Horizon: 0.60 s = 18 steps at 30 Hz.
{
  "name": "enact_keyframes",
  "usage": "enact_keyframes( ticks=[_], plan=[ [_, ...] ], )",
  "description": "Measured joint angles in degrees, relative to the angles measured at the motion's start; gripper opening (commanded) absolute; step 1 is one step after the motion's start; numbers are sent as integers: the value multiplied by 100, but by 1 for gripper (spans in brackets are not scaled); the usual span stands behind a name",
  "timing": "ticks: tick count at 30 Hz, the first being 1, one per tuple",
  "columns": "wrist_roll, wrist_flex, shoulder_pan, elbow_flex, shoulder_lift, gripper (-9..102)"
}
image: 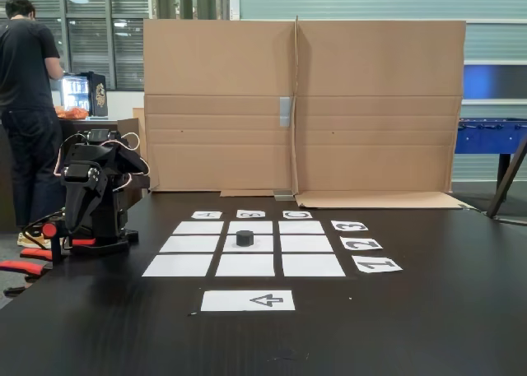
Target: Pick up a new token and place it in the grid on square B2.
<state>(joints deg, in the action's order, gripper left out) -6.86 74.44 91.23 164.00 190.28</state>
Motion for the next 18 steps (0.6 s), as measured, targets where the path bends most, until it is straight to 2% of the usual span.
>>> enact_keyframes(
  ticks=[10,14,18],
  plan=[
    [0,-44,0,18,0,0],
    [-9,-483,0,360,0,1],
    [35,-554,26,501,9,1]
  ],
)
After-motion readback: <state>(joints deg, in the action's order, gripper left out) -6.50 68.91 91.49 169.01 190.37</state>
